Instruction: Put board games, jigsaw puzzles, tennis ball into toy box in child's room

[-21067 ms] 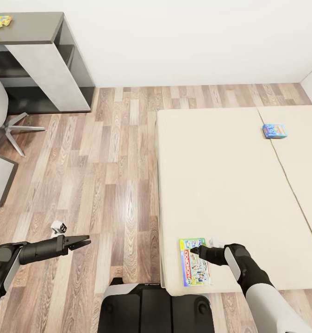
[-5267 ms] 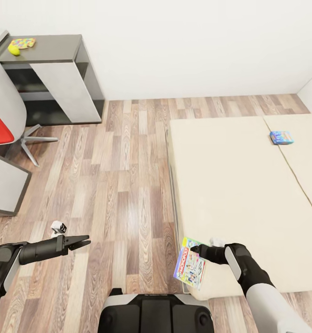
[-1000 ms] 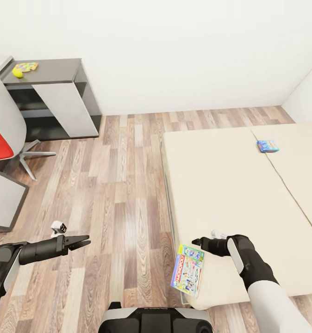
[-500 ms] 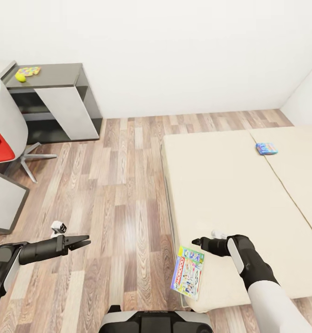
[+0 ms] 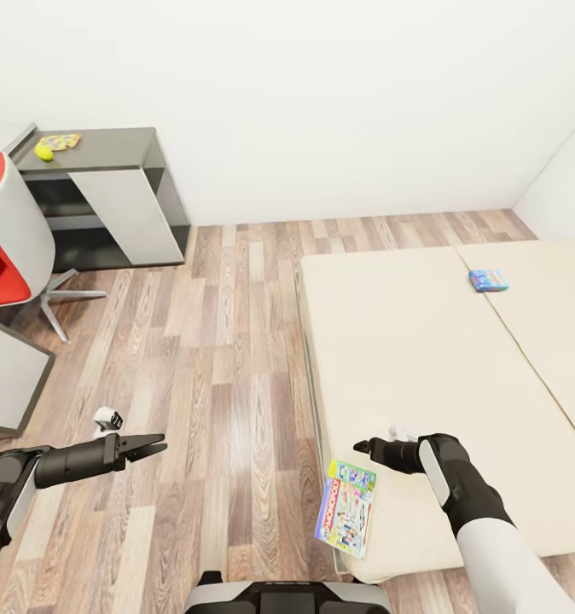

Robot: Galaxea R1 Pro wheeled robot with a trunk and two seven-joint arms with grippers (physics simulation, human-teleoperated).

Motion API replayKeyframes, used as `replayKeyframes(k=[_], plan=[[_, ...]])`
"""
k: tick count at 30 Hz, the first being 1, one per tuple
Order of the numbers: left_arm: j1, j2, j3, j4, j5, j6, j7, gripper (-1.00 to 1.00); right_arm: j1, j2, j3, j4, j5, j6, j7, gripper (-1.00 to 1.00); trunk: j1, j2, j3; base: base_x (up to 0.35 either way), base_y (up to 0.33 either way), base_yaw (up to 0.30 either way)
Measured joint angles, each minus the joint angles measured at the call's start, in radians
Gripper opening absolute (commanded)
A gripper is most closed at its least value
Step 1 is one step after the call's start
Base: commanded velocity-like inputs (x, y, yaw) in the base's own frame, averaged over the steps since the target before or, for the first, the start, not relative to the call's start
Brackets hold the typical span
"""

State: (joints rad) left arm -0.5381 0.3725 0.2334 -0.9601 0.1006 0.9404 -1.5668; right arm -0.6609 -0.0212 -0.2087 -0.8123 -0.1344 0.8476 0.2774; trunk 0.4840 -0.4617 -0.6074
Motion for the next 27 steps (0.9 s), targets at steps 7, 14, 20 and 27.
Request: replayKeyframes(k=[7, 14, 20, 27], plan=[[0.0, 0.0, 0.0, 0.0, 0.0, 0.0, 0.0, 1.0, 0.001, 0.0, 0.0, 0.0, 0.005, -0.015, 0.0, 1.0, 0.0, 0.0, 0.012, 0.0, 0.0, 0.011], [0.0, 0.0, 0.0, 0.001, 0.0, 0.0, 0.0, 1.0, 0.002, 0.0, -0.001, 0.0, 0.006, -0.02, 0.0, 1.0, 0.0, 0.0, 0.023, 0.0, 0.0, 0.049], [0.0, 0.0, 0.0, 0.002, 0.0, 0.0, 0.049, 1.0, 0.003, 0.0, -0.001, 0.0, 0.007, -0.021, 0.0, 1.0, 0.0, 0.0, 0.033, 0.0, 0.0, 0.049], [0.0, -0.004, 0.0, 0.002, 0.0, 0.0, 0.119, 1.0, 0.003, 0.0, -0.001, 0.0, 0.008, -0.022, 0.0, 1.0, 0.0, 0.0, 0.045, 0.0, 0.0, 0.041]])
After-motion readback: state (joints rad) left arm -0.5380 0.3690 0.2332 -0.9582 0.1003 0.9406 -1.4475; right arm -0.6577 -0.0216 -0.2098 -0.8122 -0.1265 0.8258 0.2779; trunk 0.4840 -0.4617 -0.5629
